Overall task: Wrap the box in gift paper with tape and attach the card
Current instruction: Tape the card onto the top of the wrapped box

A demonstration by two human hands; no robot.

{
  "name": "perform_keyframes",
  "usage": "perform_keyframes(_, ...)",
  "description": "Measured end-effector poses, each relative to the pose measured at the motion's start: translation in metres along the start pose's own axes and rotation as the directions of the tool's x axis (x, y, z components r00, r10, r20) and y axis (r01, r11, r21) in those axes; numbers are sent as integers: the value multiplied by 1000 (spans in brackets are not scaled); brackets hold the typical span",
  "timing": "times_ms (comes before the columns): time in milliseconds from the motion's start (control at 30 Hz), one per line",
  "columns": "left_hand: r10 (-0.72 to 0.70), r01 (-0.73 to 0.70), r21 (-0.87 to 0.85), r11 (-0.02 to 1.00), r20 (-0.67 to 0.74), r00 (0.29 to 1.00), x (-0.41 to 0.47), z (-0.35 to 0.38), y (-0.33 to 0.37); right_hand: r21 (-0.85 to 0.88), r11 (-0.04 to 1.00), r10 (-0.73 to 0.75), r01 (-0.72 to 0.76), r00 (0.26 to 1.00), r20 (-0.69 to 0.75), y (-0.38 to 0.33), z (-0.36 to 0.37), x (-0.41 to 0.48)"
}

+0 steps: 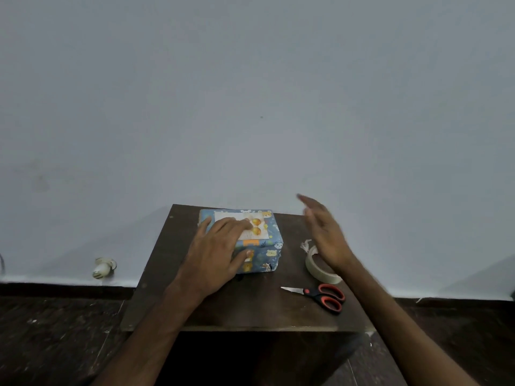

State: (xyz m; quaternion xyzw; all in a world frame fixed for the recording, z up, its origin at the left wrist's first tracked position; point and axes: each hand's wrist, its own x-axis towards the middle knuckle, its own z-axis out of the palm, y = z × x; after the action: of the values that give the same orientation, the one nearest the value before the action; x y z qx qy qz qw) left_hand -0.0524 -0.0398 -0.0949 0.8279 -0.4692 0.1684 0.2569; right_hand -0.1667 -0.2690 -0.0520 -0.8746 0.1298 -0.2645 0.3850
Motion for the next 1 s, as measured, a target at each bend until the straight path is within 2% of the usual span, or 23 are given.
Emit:
perform_keyframes(33,-7,7,-15,1000,1,1000,0,-1,-1,-35,998,46,-52,988,-149,10,-9,-13)
perform_keyframes(67,-5,5,-21,1000,4,1000,0,-1,0,-115,986,95,-120,975,-201,20,-17,-29)
perform_keyframes(133,15,-15,-21,1000,17,1000,0,-2,2,-371,905,186,-209,978,-95,45,-25,-55)
perform_keyframes(200,8,-6,-54,999,27,1000,-3,-3,3,-577,798,237,-172,971,39,65,-19,-71)
perform_keyframes(300,9,-10,-83,996,-22,1000,0,-7,7,-625,768,144,-139,989,-42,72,-16,-76)
perform_keyframes(367,32,-42,-81,996,-122,992,-1,-12,17,-569,819,3,-77,992,-130,69,-14,-79)
perform_keyframes(400,52,-69,-80,994,-199,979,-2,-16,26,-476,878,-54,-46,979,-194,63,-14,-84)
perform_keyframes(433,39,-72,-112,991,-268,963,-5,-19,38,-312,949,-38,-47,964,-263,56,-11,-90)
perform_keyframes(467,-19,-36,-185,982,-291,957,-10,-22,51,-67,995,44,-69,947,-317,46,-8,-97)
perform_keyframes(500,-103,26,-296,955,-248,963,-16,-22,63,178,980,144,-92,940,-309,35,-3,-104)
perform_keyframes(533,-194,123,-424,897,-129,972,-21,-22,74,357,931,180,-70,942,-284,24,3,-110)
perform_keyframes(567,-259,237,-542,806,36,965,-24,-21,84,431,902,157,-23,948,-278,15,8,-118)
perform_keyframes(633,-291,420,-719,553,306,907,-28,-15,97,482,875,76,39,973,-218,5,19,-132)
perform_keyframes(700,-299,474,-819,324,387,873,-28,-16,107,476,879,30,16,996,-89,1,27,-141)
perform_keyframes(733,-315,464,-843,270,378,870,-28,-19,110,435,900,6,13,999,-43,1,28,-143)
perform_keyframes(833,-328,467,-859,212,388,862,-29,-23,113,299,951,-65,73,997,-36,4,24,-141)
perform_keyframes(1000,-323,441,-879,182,370,871,-27,-27,104,295,954,-11,46,992,-122,-3,13,-128)
